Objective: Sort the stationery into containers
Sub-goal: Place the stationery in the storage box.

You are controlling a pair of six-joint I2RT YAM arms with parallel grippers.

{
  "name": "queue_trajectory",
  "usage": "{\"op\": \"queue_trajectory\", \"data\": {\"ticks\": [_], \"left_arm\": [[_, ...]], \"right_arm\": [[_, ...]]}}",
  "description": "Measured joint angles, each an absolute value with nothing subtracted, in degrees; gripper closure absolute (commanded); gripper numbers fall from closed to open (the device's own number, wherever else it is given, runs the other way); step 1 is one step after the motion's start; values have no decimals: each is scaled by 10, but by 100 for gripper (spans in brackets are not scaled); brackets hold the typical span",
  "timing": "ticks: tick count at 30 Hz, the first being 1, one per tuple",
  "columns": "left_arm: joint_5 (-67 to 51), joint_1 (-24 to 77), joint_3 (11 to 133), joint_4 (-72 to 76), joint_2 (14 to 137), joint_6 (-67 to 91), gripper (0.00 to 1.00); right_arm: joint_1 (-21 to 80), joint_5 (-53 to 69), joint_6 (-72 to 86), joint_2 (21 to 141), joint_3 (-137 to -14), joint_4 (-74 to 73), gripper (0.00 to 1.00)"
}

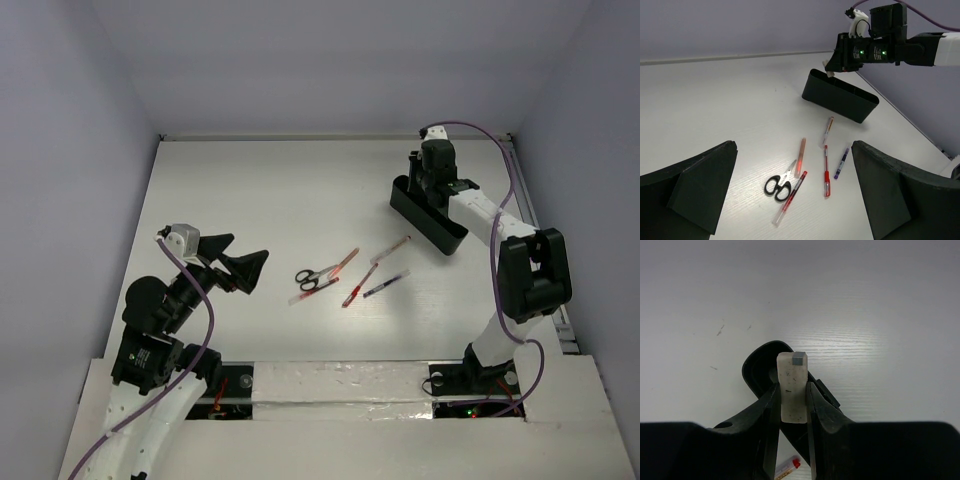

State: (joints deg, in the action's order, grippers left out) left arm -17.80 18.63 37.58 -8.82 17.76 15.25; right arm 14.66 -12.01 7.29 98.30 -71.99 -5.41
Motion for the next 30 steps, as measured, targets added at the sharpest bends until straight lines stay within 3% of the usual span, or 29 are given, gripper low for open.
{"op": "queue_trajectory", "data": {"ticks": [3, 4, 6, 20, 30], "left_arm": [[-178, 186, 376, -88, 178, 152, 1], [-178, 186, 376, -88, 178, 152, 1], [-178, 186, 376, -88, 178, 152, 1], [-178, 186, 376, -88, 178, 152, 1], [-176, 186, 376, -88, 178, 152, 1]], "right_arm": [[147, -120, 73, 983, -720, -56, 75], [147, -120, 73, 983, -720, -56, 68], [147, -120, 72, 983, -720, -56, 63], [147, -104, 69, 984, -721, -61, 61], [207, 78, 29, 973, -728, -87, 61]]}}
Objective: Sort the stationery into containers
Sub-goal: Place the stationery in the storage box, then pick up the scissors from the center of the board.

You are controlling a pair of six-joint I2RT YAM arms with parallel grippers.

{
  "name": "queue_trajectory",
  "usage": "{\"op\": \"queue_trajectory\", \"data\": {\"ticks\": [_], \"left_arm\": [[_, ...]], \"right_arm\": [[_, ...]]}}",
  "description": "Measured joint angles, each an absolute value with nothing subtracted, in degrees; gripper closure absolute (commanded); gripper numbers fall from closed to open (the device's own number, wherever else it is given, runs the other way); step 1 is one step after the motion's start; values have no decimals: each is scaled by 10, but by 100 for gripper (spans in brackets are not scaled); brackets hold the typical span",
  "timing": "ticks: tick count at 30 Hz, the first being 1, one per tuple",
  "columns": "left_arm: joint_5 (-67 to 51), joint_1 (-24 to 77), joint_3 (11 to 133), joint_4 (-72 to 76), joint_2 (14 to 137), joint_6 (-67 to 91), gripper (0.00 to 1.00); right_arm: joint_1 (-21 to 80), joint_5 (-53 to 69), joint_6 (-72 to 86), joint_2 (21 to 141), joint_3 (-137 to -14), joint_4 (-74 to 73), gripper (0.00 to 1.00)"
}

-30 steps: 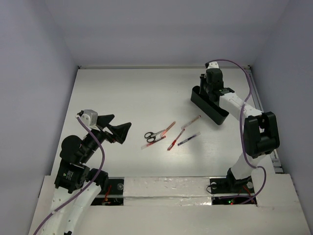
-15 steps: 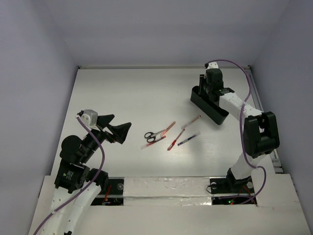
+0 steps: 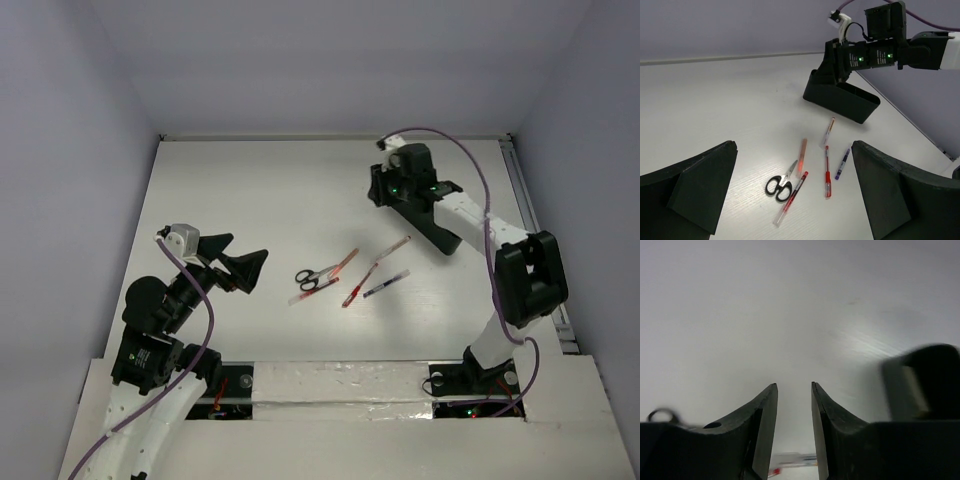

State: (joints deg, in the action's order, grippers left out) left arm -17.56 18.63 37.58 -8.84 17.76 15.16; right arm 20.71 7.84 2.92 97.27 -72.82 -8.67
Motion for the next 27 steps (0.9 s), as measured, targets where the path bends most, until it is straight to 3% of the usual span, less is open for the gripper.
{"op": "queue_trajectory", "data": {"ticks": [10, 27], "left_arm": [[-113, 186, 376, -104, 171, 152, 1], [-100, 186, 376, -106, 159, 151, 1]], "right_arm": [[437, 208, -69, 1087, -825, -189, 63], [502, 118, -133, 1221, -945, -331, 60]]}}
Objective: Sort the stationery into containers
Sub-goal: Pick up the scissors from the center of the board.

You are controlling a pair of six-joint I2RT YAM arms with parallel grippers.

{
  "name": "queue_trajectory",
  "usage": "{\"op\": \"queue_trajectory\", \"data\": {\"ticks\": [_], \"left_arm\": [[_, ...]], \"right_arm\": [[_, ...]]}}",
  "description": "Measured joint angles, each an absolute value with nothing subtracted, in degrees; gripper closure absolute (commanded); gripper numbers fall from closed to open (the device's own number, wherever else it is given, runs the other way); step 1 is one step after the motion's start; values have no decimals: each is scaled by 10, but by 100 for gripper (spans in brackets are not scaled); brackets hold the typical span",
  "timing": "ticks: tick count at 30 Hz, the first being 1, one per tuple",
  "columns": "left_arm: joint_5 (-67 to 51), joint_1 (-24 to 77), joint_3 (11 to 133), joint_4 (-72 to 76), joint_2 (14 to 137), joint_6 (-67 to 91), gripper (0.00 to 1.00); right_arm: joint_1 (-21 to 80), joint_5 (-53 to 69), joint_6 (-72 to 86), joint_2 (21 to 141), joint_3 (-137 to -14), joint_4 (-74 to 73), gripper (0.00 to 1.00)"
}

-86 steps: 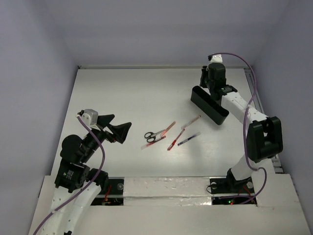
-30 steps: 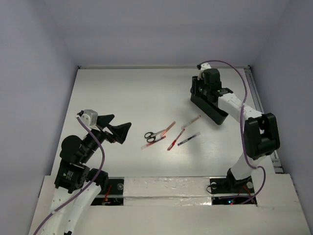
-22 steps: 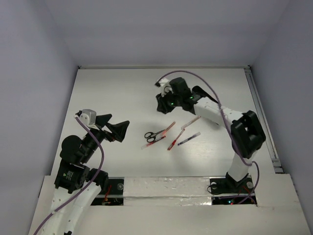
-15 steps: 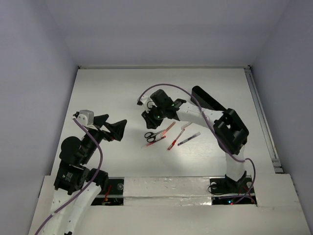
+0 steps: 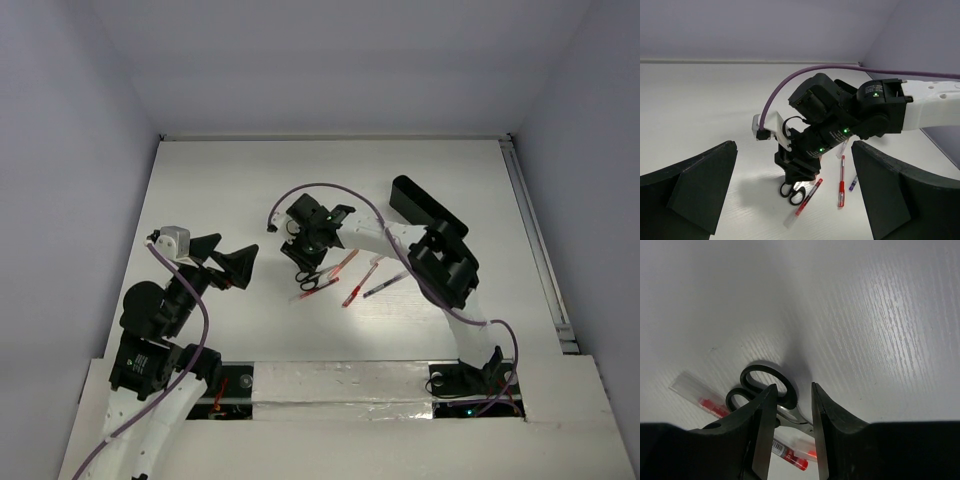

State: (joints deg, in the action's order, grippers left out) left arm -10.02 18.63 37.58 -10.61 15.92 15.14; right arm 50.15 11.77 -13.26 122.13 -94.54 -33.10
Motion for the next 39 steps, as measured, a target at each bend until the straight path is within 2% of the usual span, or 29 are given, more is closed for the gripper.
{"op": "queue_trajectory", "data": {"ticks": [18, 30, 32, 39], "left_arm": [[-101, 186, 376, -106, 159, 152, 1], [-102, 186, 376, -106, 159, 152, 1], [-103, 186, 376, -106, 159, 152, 1], [-103, 186, 376, -106, 159, 152, 1]], "right_arm": [[515, 81, -144, 1265, -992, -356, 61], [517, 46, -148, 1292, -1025, -318, 88], [514, 45, -148, 1295, -1027, -309, 98], [504, 48, -138, 1291, -1009, -261, 100]]}}
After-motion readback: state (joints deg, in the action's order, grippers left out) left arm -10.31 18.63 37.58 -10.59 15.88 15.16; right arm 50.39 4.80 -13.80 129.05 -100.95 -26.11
